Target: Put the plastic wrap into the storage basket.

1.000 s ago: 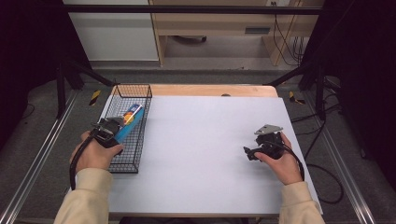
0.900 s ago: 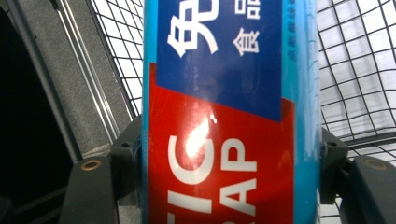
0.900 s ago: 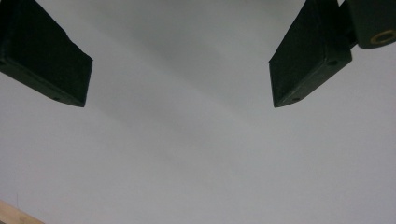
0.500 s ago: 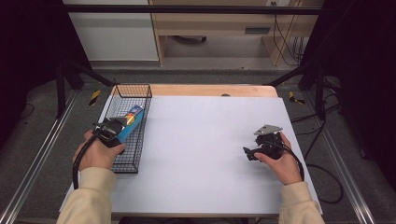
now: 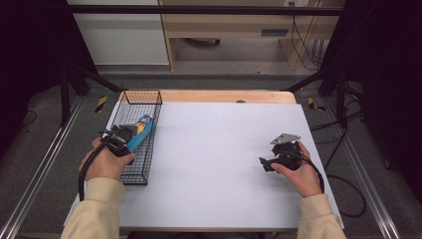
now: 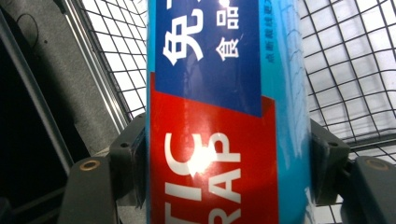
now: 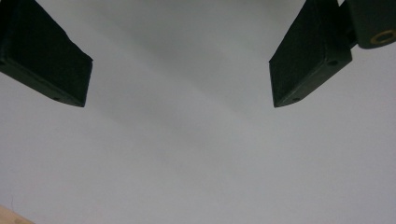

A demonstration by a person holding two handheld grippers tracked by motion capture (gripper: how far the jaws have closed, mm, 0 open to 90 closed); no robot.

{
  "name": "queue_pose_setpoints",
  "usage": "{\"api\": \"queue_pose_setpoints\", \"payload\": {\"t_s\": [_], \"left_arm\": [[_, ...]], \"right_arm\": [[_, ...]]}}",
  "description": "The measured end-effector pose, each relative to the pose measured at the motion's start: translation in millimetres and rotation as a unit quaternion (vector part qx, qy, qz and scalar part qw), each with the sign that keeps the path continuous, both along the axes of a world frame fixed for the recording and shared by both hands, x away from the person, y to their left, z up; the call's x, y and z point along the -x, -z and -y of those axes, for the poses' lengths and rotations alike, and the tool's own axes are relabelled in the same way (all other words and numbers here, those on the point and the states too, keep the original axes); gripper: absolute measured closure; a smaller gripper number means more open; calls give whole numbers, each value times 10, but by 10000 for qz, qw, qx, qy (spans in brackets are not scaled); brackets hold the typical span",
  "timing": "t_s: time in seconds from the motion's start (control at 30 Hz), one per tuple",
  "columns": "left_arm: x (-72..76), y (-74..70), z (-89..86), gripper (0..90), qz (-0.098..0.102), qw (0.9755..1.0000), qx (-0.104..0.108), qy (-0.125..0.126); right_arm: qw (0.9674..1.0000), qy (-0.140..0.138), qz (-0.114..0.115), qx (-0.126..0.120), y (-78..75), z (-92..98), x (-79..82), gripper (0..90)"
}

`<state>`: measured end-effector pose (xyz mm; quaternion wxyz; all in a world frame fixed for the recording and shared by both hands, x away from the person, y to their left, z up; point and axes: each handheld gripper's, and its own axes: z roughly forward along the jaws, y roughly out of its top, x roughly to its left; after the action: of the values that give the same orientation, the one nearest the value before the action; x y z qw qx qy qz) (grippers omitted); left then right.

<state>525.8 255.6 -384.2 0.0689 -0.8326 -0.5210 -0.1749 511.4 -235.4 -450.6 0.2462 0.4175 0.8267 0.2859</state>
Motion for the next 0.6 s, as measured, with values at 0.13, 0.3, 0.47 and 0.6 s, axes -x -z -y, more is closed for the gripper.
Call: {"api": "queue_pose_setpoints", "payload": {"t_s": [0.13, 0.3, 0.47, 0.6], "left_arm": [[34, -66, 7, 267, 255, 9995, 199, 62], [189, -204, 89, 160, 869, 9951, 357, 295], [371, -443, 197, 81, 1775, 9810, 532, 566], [506, -595, 272, 68, 2223, 9652, 1047, 894]], "right_arm": [[10000, -12, -17, 17, 1, 1, 2, 62], [10000, -24, 17, 23, -4, 5, 4, 62], [10000, -31, 54, 59, -15, -5, 17, 61], [9999, -27, 130, 70, -32, -19, 36, 60]]}}
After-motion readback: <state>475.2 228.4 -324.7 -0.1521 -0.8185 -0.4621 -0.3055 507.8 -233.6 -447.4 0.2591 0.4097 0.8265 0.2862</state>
